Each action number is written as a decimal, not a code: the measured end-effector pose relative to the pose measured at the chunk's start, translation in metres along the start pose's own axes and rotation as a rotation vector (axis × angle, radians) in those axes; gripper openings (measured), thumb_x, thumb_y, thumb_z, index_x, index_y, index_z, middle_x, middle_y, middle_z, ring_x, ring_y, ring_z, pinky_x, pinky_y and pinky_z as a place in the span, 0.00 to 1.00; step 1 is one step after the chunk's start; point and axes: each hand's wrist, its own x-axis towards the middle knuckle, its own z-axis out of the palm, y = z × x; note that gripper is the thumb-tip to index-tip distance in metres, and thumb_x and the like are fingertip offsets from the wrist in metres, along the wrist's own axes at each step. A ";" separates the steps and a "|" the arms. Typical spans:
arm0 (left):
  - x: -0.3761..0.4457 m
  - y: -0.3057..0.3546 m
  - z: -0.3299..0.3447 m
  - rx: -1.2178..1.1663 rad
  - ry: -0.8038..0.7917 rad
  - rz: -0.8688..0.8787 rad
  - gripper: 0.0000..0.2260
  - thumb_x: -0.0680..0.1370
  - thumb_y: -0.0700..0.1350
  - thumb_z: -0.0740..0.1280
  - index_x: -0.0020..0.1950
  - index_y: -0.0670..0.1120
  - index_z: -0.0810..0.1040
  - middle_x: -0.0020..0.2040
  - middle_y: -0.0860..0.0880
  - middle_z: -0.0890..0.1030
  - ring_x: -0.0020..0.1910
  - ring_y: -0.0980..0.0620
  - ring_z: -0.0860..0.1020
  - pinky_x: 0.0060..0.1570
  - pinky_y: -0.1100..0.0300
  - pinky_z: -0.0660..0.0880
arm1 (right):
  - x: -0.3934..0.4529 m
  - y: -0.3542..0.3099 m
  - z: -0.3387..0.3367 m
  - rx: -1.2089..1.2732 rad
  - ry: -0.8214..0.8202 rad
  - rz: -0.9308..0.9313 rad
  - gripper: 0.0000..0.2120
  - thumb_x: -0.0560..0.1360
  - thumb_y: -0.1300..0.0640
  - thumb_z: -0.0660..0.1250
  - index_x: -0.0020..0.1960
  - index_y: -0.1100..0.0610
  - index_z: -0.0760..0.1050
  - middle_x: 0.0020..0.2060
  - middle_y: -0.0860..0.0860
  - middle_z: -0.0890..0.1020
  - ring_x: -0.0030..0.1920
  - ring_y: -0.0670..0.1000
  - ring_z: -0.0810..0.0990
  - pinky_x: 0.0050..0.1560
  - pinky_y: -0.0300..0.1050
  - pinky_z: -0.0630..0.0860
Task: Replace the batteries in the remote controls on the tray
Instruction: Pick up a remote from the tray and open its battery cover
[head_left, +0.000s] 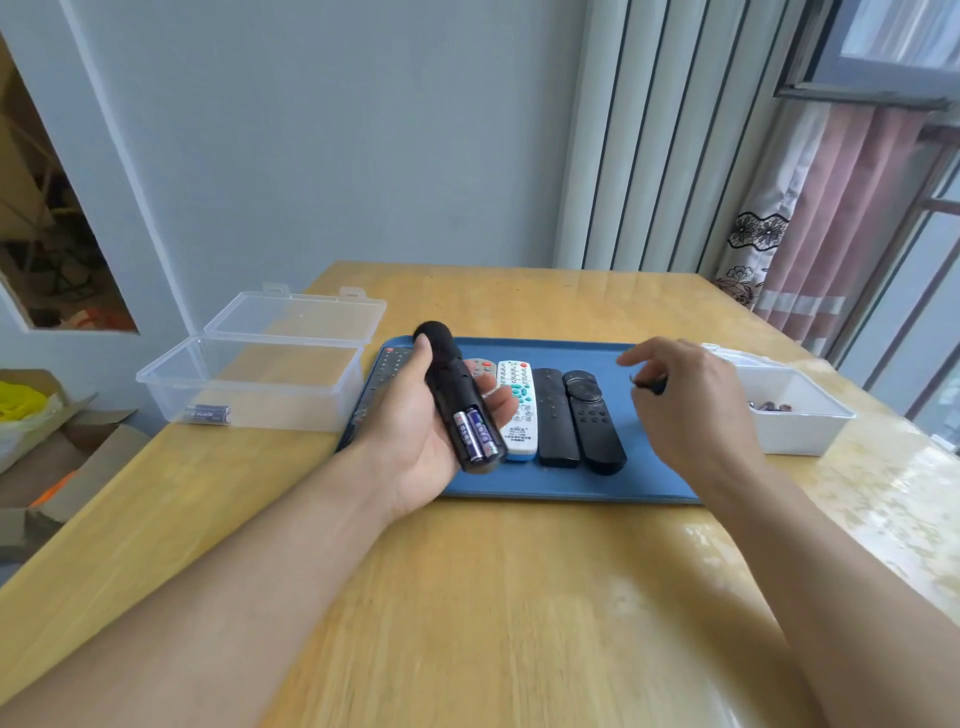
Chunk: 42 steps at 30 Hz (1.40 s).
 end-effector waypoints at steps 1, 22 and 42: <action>-0.001 0.001 0.000 -0.008 -0.038 -0.043 0.19 0.85 0.55 0.57 0.53 0.39 0.75 0.38 0.43 0.80 0.33 0.46 0.82 0.39 0.53 0.83 | -0.001 0.001 0.001 -0.044 -0.069 0.021 0.22 0.72 0.71 0.61 0.55 0.50 0.81 0.40 0.43 0.78 0.44 0.51 0.77 0.40 0.50 0.79; 0.005 -0.005 -0.003 0.133 -0.155 0.017 0.15 0.86 0.47 0.56 0.66 0.40 0.76 0.51 0.44 0.86 0.43 0.48 0.85 0.44 0.59 0.83 | -0.008 -0.014 -0.028 -0.339 -0.382 0.030 0.14 0.75 0.60 0.65 0.47 0.39 0.77 0.42 0.38 0.82 0.49 0.46 0.79 0.47 0.47 0.78; 0.012 -0.016 -0.007 0.226 -0.194 0.133 0.15 0.86 0.50 0.57 0.69 0.47 0.76 0.63 0.43 0.82 0.54 0.45 0.81 0.52 0.52 0.75 | -0.048 -0.057 0.021 0.148 -0.212 -0.545 0.15 0.76 0.57 0.73 0.63 0.52 0.82 0.47 0.40 0.75 0.48 0.30 0.67 0.45 0.20 0.64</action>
